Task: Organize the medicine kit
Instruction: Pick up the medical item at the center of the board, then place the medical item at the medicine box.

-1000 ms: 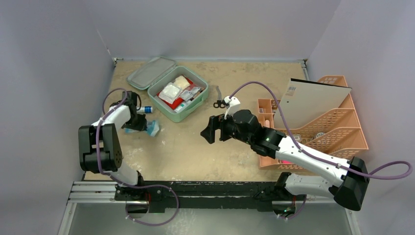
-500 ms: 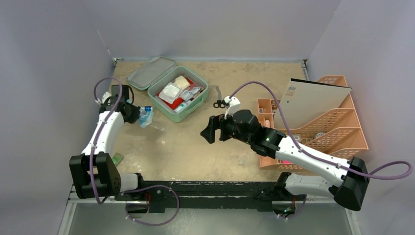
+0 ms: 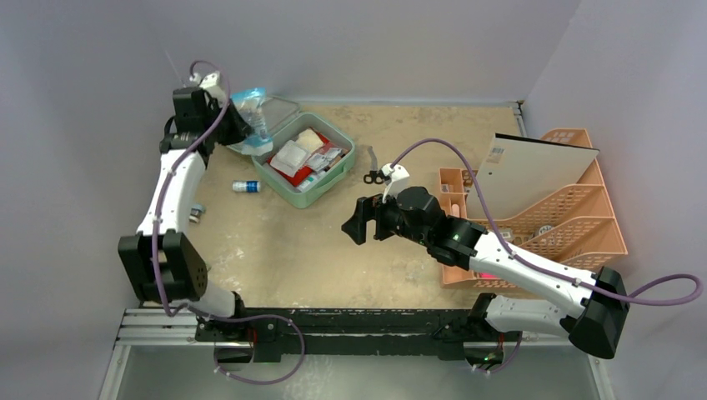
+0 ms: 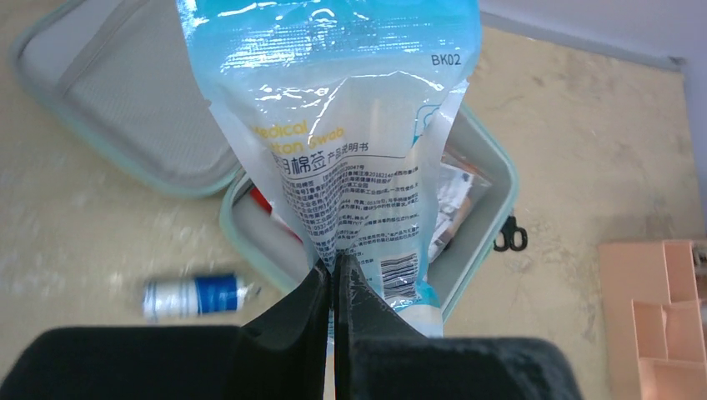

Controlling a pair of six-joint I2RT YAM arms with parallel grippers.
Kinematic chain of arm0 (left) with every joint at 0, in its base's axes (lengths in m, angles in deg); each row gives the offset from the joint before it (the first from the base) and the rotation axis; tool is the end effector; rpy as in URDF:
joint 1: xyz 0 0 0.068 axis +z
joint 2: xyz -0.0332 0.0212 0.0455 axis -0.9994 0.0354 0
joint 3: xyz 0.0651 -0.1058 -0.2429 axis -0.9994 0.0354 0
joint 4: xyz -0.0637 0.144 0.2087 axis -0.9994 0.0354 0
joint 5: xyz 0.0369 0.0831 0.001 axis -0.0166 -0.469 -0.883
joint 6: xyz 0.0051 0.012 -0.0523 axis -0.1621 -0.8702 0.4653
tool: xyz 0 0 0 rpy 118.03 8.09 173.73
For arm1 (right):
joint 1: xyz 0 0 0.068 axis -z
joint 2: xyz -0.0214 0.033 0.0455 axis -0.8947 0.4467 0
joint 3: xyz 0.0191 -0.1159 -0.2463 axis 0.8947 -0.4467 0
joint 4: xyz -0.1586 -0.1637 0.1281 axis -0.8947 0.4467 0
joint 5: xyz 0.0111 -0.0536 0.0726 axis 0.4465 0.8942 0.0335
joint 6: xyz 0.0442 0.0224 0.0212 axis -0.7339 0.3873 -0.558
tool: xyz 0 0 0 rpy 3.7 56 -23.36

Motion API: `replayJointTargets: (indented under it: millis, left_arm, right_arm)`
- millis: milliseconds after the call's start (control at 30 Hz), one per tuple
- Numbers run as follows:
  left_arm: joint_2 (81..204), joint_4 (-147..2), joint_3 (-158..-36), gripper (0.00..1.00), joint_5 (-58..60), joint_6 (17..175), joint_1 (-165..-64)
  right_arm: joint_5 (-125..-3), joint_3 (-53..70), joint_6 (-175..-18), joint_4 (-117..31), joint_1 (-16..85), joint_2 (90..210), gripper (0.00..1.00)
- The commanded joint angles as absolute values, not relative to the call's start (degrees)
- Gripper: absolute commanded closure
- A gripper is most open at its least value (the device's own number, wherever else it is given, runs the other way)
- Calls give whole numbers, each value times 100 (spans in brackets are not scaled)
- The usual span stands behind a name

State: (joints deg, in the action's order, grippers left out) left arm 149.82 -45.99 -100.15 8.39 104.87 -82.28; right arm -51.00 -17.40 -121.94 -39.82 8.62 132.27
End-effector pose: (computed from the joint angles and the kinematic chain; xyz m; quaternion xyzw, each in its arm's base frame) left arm 0.3296 0.0230 0.3457 -0.1267 0.8581 -0.1802 0.4638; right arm 0.1513 0.2092 0.3151 -0.1337 0.7972 0.3785 0.4510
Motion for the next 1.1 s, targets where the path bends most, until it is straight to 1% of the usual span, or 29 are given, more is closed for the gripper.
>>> replayJointTargets:
  millis: [0,133,267,400,567,1067]
  left_arm:
    - [15847,-4279,-11110,100,2720,8886,-8324]
    - [16249,-4078,-11558,100,3072,7800,-8551]
    - [16448,-3992,-11822,100,3031,6543,-8920]
    - [16849,-3754,-12134,100,2971,5838,-9172]
    - [17474,-3337,-12544,100,2737,5696,-9252]
    - [18384,-3559,-12751,100,2212,5650,-9298]
  right_arm:
    - [-5038,-1637,-12190,-4025,836,13230,1]
    - [-5010,-1580,-12190,-3925,841,13272,1]
    - [-4992,-1553,-12182,-3897,837,13310,1]
    - [-5000,-1460,-12168,-3794,842,13363,1]
    - [-4959,-1421,-12155,-3797,836,13412,1]
    - [-5035,-1276,-12136,-3708,838,13469,1]
